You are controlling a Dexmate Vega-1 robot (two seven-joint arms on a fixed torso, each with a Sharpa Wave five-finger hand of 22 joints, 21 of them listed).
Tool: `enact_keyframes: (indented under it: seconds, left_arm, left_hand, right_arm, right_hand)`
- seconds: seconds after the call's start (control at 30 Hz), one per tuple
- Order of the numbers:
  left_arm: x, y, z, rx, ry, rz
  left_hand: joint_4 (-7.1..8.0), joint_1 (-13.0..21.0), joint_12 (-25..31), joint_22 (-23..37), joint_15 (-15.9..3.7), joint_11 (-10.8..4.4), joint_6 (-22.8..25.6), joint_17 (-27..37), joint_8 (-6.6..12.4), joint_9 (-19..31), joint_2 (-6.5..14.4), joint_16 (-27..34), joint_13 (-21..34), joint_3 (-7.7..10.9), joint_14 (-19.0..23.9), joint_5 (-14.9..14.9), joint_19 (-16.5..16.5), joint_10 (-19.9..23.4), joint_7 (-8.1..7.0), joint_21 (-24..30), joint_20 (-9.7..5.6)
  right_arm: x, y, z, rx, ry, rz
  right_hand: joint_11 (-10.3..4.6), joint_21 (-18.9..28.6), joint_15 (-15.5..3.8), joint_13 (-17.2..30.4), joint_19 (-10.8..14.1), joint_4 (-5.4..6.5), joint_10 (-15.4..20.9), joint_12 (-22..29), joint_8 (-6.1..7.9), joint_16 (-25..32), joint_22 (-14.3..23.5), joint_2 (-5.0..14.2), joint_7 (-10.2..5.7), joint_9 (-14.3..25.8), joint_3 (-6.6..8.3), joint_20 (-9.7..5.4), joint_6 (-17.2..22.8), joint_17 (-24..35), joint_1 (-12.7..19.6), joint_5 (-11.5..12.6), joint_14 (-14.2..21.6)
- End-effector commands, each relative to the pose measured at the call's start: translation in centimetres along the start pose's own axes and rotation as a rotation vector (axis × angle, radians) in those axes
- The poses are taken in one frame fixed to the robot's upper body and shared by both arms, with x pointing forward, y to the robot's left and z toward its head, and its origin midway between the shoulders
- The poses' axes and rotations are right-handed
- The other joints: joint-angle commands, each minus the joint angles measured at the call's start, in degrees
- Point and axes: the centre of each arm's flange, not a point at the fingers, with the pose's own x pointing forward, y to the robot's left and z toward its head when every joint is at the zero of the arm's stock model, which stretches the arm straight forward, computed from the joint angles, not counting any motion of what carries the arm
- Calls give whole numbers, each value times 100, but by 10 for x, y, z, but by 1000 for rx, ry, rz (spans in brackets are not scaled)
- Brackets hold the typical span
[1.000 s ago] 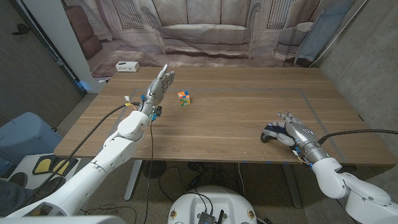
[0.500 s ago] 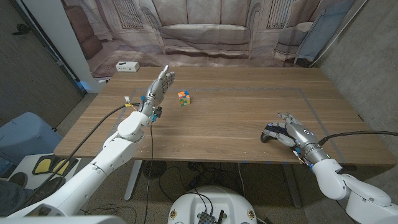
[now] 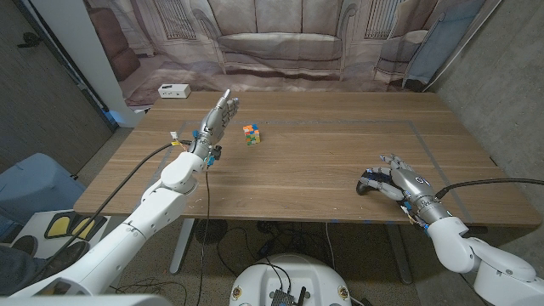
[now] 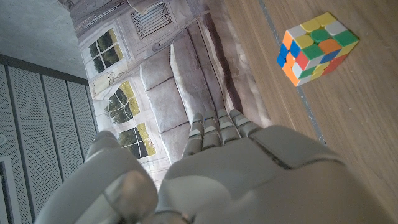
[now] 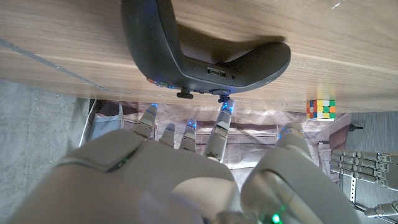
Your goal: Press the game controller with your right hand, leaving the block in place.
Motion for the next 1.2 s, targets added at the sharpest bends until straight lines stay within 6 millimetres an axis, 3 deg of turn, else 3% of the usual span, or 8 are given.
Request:
enact_keyframes:
  seconds: [0.03, 0.9, 1.2]
  left_arm:
    - [5, -1, -1, 0, -1, -5]
    - [5, -1, 3, 3, -16, -6]
    - [3, 0, 2, 1, -17, -6]
  left_hand:
    - [-46, -9, -14, 24, -9, 0, 37, 32, -8, 11, 39, -3, 6, 19, -5, -10, -16, 33, 15, 25, 12]
    - [-61, -9, -15, 24, -13, 9, 37, 31, -10, 11, 50, -3, 6, 16, -2, -11, -18, 34, 13, 27, 12]
    - [-66, -8, -17, 24, -12, -1, 43, 31, -9, 11, 54, -2, 6, 15, 0, -12, -20, 31, 13, 28, 13]
  right_arm:
    - [2, -9, 2, -12, -10, -24]
    - [1, -16, 9, -18, -28, -74]
    - [0, -17, 10, -20, -31, -80]
  right_hand:
    - [6, -6, -2, 16, 37, -3, 50, 36, 24, 17, 22, -65, 96, 30, 15, 16, 114, 18, 11, 30, 43]
    - [48, -30, -14, 17, 56, -5, 142, 53, -37, 9, 24, -83, 81, 31, 19, -4, 25, 20, 21, 41, 87]
    - [66, -49, -12, 18, 54, -7, 112, 26, -143, -2, 25, -101, 78, 34, 20, -6, -290, 23, 26, 49, 98]
